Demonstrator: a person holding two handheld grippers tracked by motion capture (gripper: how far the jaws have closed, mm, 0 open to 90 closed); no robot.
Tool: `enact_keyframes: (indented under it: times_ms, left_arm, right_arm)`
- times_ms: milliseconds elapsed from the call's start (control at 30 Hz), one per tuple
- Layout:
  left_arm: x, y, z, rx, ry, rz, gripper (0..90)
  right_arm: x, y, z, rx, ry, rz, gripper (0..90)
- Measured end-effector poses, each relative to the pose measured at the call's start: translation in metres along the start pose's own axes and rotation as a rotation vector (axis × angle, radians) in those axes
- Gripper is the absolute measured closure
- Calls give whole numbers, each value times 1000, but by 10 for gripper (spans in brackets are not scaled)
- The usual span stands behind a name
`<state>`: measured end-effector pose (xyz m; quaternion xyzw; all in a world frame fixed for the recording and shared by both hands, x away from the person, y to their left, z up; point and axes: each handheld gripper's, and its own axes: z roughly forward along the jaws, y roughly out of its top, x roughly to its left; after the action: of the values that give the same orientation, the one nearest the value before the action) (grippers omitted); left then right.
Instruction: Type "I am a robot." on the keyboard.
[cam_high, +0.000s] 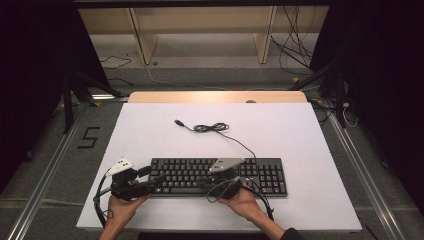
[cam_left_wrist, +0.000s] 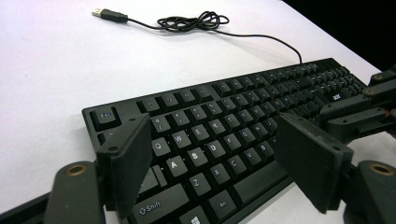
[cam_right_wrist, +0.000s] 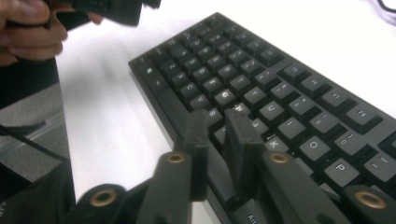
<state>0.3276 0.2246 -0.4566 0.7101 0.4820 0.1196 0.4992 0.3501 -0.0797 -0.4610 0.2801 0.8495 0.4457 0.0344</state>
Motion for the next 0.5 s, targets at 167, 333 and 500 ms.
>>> enact_keyframes:
  times_ms: [167, 333, 500]
  left_arm:
    - [0, 0, 0, 0, 1, 1, 272]
    - [0, 0, 0, 1, 0, 1, 272]
    - [0, 0, 0, 2, 0, 2, 272]
  right_arm:
    - [0, -4, 6, 38, -18, -14, 900]
    - [-1, -7, 12, 61, -30, -16, 900]
    - [1, -8, 14, 68, -29, -20, 900]
